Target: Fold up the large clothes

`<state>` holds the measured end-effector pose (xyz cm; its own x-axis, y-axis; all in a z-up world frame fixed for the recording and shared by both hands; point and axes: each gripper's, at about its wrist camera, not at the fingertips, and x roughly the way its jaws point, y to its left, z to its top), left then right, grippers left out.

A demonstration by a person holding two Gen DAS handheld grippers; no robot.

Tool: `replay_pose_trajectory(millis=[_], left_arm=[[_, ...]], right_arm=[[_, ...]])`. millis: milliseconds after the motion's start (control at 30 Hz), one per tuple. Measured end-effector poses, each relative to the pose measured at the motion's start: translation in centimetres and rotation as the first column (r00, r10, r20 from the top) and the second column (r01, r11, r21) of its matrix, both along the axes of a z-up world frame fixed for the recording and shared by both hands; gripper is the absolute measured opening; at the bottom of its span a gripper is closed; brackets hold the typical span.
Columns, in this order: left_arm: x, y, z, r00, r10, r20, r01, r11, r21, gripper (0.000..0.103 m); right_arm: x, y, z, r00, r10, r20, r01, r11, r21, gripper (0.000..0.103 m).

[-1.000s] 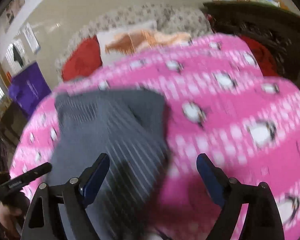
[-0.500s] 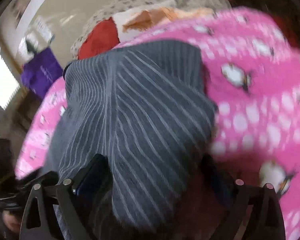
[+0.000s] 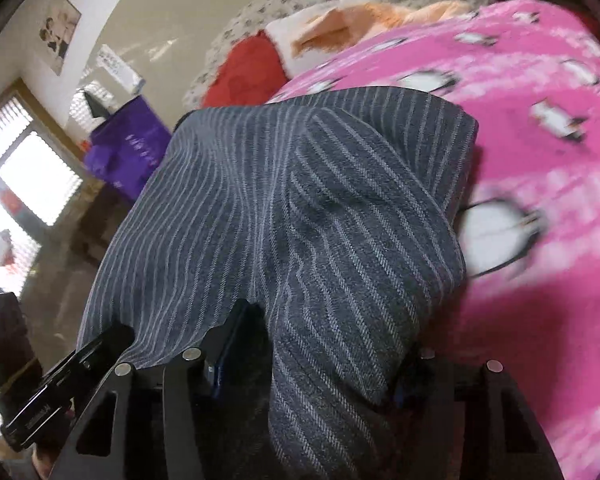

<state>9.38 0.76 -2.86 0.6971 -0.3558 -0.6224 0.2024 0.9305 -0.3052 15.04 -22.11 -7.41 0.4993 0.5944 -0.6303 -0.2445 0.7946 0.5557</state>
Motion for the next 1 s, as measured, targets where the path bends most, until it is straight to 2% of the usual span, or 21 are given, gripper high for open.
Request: replay_pose_trajectory(millis=[67,133,167,200,267,400,467,533,567,633,700,867,900,967,1000], left_arm=[[-0.8,2.3,0.0,0.999,0.035,-0.005,-0.035,0.999,0.009,0.029],[-0.9,5.1,-1.0,0.996,0.073,-0.047,-0.072,0.997,0.020,0.030],[-0.8,5.9,-1.8,0.994,0.078,-0.080,-0.078,0.997,0.005,0.030],[-0.5,6.6,-2.9,0.989,0.073,-0.126,-0.076,0.997,-0.022,0.033],[-0.7,6.5,-3.4,0.991,0.072,-0.116,-0.075,0.997,-0.017,0.039],[-1.4,6.6,-3.1,0.988,0.090,-0.125,-0.096,0.995,-0.040,0.048],[-2.0,6.8,-2.5,0.987,0.092,-0.133,-0.098,0.994,-0.042,0.056],[-3.4,7.1,-1.4,0.987,0.094,-0.131,-0.096,0.995,-0.005,0.070],[-4.2,7.0,-0.8,0.987,0.095,-0.131,-0.094,0.995,0.011,0.073],[-6.1,6.7,0.6,0.981,0.113,-0.155,-0.103,0.992,0.075,0.092],[-7.8,5.9,1.5,0.977,0.130,-0.168,-0.105,0.982,0.154,0.101],[-13.1,3.6,4.7,0.988,0.151,-0.046,-0.135,0.961,0.241,0.101],[-13.5,3.2,5.2,0.987,0.153,-0.042,-0.138,0.957,0.256,0.101],[-13.8,3.0,5.9,0.986,0.159,-0.049,-0.143,0.960,0.242,0.101],[-13.6,3.3,6.3,0.984,0.168,-0.052,-0.154,0.967,0.204,0.101]], right_arm=[[-0.6,3.1,0.1,0.999,0.048,-0.003,-0.048,0.999,0.002,0.056],[-0.9,5.9,0.2,0.999,0.054,0.004,-0.054,0.997,-0.058,0.057],[-1.0,6.6,0.3,0.999,0.044,0.016,-0.043,0.995,-0.090,0.058],[-1.1,7.0,0.5,0.999,0.036,0.025,-0.033,0.993,-0.117,0.064],[-1.3,7.0,0.9,0.999,0.026,0.021,-0.023,0.986,-0.165,0.067],[-2.8,4.4,3.0,1.000,-0.015,0.011,0.017,0.980,-0.197,0.067],[-4.3,3.0,4.8,0.999,-0.028,0.032,0.035,0.971,-0.235,0.067],[-6.5,2.2,6.5,0.998,-0.026,0.052,0.039,0.962,-0.271,0.067],[-7.9,2.1,7.3,0.998,-0.027,0.057,0.044,0.949,-0.311,0.067],[-10.9,2.0,8.3,0.997,-0.028,0.067,0.051,0.930,-0.365,0.067],[-14.1,2.0,9.1,0.997,-0.020,0.076,0.048,0.922,-0.384,0.067],[-18.9,3.4,9.7,0.995,-0.018,0.103,0.059,0.910,-0.410,0.067],[-19.8,3.5,9.8,0.994,-0.020,0.108,0.063,0.907,-0.417,0.067],[-21.0,3.8,10.1,0.991,-0.014,0.130,0.067,0.906,-0.418,0.067],[-21.5,3.9,10.3,0.990,-0.009,0.140,0.068,0.905,-0.419,0.067]])
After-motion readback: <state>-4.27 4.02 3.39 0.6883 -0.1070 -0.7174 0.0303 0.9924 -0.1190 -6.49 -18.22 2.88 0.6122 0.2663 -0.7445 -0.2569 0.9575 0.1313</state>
